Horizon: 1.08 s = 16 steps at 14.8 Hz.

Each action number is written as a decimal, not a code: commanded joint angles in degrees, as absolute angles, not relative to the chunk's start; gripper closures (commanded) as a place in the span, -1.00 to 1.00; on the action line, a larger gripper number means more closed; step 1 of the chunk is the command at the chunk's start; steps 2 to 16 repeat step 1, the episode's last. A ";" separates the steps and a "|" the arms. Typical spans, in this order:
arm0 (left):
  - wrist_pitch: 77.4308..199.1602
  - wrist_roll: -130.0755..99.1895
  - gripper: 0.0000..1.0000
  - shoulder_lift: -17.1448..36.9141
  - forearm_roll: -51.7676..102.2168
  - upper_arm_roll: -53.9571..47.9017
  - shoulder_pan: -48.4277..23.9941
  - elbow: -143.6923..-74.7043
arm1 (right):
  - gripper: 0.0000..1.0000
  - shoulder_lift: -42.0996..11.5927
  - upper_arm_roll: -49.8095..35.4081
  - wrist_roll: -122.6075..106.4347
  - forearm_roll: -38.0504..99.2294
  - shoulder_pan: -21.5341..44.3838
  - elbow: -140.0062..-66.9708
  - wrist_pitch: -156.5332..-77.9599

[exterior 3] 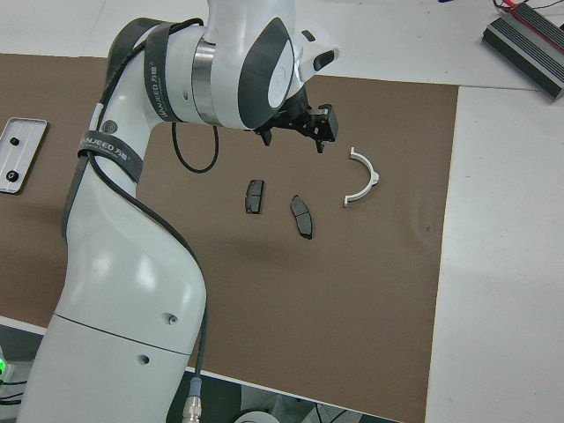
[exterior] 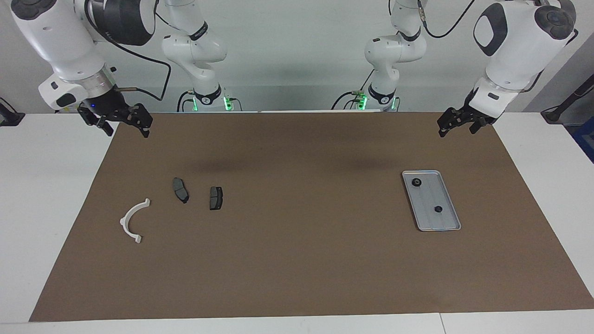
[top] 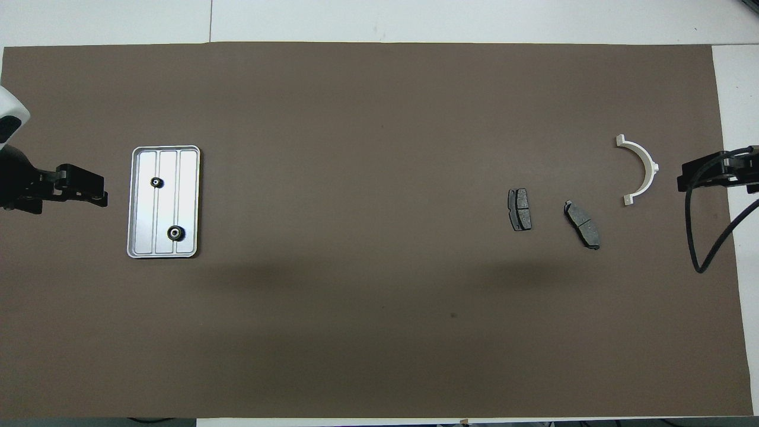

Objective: Pick bearing gear from pile to tray

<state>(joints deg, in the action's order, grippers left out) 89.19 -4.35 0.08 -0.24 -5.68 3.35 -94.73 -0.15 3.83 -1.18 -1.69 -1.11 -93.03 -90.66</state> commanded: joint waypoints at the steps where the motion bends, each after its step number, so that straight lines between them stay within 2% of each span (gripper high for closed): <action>1: 89.47 -4.31 -1.00 -1.67 0.18 -5.45 3.34 -96.50 | -1.00 1.14 3.60 -2.02 -1.49 -1.41 -94.48 -90.88; 16: 89.47 -4.31 -1.00 -1.67 0.18 -5.45 3.34 -96.50 | -1.00 1.14 3.60 -2.02 -1.49 -1.41 -94.48 -90.88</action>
